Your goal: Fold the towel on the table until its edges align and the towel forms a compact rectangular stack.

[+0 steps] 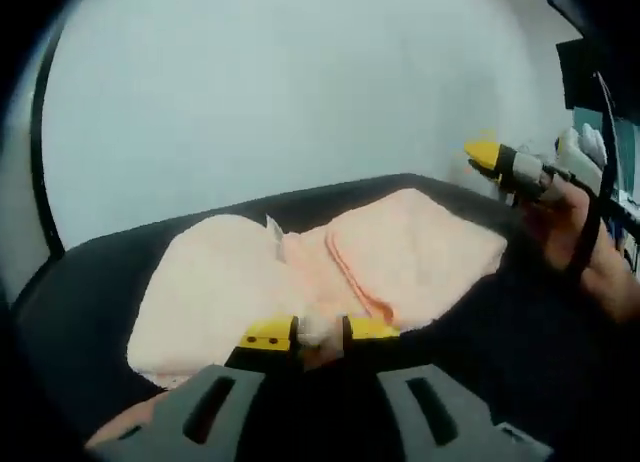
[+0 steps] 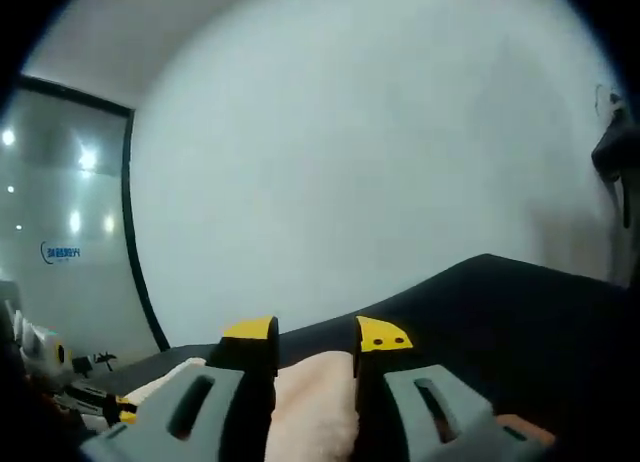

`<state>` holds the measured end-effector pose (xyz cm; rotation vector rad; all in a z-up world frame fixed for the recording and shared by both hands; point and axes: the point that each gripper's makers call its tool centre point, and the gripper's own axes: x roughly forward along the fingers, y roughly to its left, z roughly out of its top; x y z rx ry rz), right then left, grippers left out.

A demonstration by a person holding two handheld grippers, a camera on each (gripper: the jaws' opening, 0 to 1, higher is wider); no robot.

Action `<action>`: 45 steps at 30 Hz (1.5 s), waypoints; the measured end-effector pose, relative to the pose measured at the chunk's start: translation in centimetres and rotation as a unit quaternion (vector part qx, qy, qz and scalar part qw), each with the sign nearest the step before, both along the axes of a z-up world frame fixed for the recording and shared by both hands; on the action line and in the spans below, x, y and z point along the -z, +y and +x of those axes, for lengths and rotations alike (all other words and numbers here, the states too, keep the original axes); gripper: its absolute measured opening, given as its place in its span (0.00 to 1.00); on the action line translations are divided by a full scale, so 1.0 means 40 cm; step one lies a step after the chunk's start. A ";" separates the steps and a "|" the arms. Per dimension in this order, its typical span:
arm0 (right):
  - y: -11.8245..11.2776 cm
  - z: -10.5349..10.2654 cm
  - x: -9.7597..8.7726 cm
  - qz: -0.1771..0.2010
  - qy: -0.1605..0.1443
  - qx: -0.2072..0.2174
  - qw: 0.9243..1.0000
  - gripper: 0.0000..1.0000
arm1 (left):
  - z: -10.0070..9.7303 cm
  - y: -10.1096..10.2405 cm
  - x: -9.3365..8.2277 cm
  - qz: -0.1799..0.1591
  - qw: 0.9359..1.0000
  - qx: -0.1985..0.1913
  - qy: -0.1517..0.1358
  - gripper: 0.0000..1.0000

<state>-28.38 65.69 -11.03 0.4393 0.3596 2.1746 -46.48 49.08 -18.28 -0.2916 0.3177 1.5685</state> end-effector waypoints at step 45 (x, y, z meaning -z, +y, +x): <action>0.013 -0.014 0.035 -0.033 -0.016 -0.005 0.999 0.26 | -0.075 0.117 0.060 -0.016 0.992 0.083 0.092 0.16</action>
